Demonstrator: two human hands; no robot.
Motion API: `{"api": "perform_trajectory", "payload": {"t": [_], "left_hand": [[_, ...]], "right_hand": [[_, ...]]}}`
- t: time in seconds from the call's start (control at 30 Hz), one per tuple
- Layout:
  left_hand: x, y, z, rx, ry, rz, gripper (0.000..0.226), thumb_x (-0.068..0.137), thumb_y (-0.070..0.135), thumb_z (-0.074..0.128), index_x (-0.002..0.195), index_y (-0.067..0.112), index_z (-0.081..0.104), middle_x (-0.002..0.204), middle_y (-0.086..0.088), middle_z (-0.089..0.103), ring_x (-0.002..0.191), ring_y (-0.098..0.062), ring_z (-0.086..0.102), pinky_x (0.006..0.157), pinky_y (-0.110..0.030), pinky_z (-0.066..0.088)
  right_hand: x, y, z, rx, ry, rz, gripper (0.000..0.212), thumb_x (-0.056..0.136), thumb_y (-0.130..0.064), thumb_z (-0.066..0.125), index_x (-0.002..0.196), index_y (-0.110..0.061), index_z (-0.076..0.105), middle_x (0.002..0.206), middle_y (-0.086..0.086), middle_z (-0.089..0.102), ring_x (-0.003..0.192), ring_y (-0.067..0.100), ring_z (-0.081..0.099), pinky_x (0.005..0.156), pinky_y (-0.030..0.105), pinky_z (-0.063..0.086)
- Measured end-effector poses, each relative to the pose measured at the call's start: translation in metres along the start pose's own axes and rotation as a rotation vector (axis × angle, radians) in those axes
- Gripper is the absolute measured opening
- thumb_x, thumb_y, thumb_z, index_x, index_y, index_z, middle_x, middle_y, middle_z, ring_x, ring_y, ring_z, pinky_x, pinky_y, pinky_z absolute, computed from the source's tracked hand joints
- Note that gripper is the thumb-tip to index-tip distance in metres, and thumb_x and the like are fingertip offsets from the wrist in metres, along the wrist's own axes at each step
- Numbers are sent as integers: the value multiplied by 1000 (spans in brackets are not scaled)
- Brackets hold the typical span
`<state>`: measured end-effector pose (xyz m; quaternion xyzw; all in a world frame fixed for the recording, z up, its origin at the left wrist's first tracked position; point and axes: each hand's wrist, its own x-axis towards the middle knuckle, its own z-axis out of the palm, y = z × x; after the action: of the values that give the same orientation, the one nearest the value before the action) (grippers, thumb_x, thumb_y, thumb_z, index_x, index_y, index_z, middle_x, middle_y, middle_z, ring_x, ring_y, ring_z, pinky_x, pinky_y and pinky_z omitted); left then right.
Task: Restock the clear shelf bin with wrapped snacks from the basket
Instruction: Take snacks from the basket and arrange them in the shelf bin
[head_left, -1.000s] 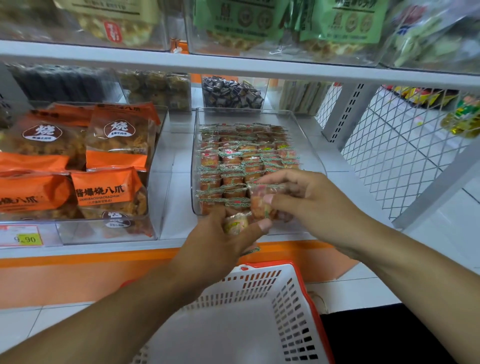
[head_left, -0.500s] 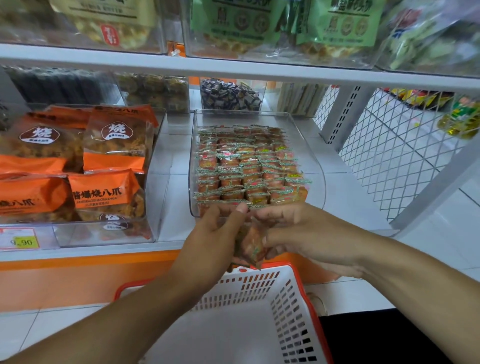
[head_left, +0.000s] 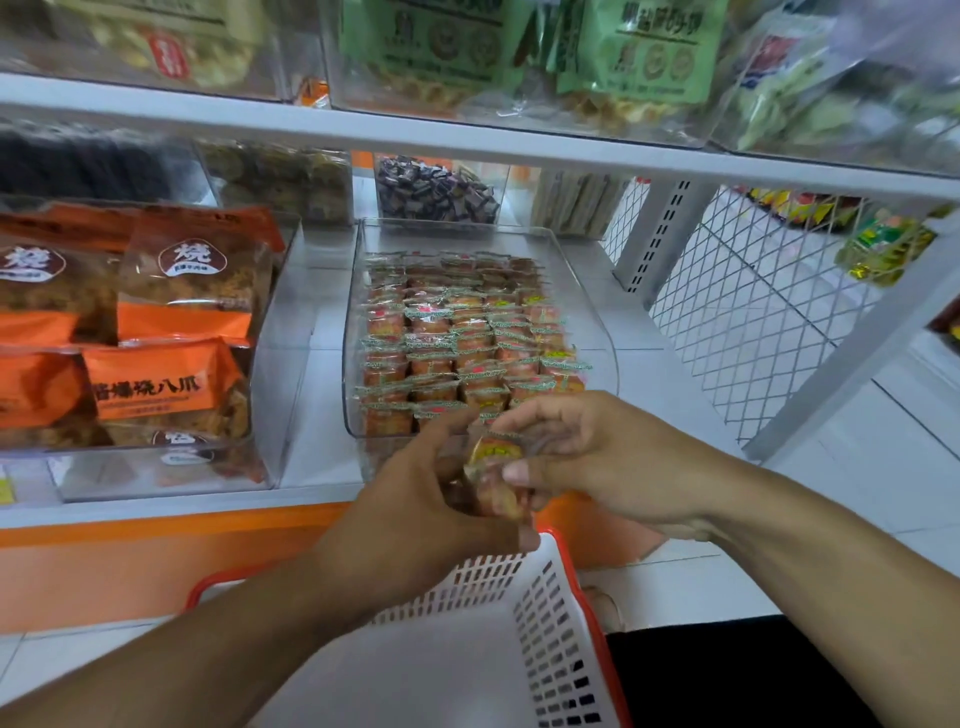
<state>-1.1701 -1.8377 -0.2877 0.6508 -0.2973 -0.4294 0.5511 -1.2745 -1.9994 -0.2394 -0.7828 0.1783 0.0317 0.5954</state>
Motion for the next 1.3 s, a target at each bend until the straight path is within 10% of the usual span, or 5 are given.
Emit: {"api": "perform_trajectory", "payload": {"t": [0.13,0.57,0.67,0.87,1.3], "left_hand": [[8,-3,0,9,125,11,68,66,26,94,120,36,54,96,4,77,76,-24,78,75,-48,63],[16,-6,-3,730,330,374,57,75,70,67,123,50,44,118,35,55,107,8,55,83,-7,46],[23,-10,-4,1142,252,485,78,86,61,62,151,42,24,160,18,23,148,-8,15,119,-30,14],[32,-18,-3,1459,79,468,83,95,59,48,159,32,2,168,8,-10,147,-15,-34,113,-40,-33],[41,-24,-10,1467,60,380,97,94,58,51,154,36,-22,163,13,-28,143,-15,-42,120,-53,-17]], "right_hand": [[4,-2,-6,29,99,-64,33,89,-4,70,116,-24,68,115,-3,68,88,15,73,68,25,57],[5,-7,-54,-663,325,-75,42,86,-14,75,124,-27,63,106,-2,64,88,14,63,81,26,50],[15,-1,-64,-1006,457,-11,46,89,-17,68,133,-27,58,105,-3,49,100,20,54,84,32,44],[34,13,-51,-1066,443,-49,42,91,-31,64,133,-30,57,112,0,57,114,24,51,80,37,45],[35,8,-45,-1617,444,44,39,83,-11,66,119,-26,67,109,-1,60,102,23,47,74,30,31]]}}
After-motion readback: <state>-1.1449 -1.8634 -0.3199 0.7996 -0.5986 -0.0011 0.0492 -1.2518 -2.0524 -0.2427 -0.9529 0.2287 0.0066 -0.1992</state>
